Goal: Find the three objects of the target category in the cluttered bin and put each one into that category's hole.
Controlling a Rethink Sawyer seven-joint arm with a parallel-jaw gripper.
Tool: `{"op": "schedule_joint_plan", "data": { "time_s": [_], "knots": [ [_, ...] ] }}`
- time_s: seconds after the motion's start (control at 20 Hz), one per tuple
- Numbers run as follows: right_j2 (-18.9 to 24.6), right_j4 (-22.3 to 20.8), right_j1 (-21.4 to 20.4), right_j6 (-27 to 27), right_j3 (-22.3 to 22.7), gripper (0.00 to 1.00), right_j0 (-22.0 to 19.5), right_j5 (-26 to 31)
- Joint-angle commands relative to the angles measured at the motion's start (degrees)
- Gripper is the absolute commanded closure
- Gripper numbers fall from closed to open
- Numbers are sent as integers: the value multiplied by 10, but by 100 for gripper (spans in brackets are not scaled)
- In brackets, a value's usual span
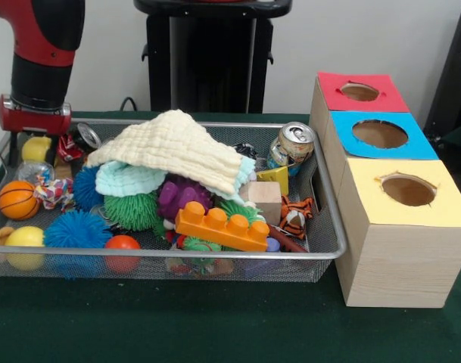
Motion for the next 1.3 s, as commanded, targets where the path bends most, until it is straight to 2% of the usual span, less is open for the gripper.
{"op": "schedule_joint_plan", "data": {
  "time_s": [0.05,0.45,0.55,0.95,1.3],
  "knots": [
    [67,-42,15,65,32,0,-28,-40],
    [149,-85,6,52,48,0,-74,-63],
    [158,-97,3,50,50,0,-78,-68],
    [132,-168,-15,45,29,0,-33,-114],
    [113,-189,-30,67,18,0,-6,-170]
  ]
}}
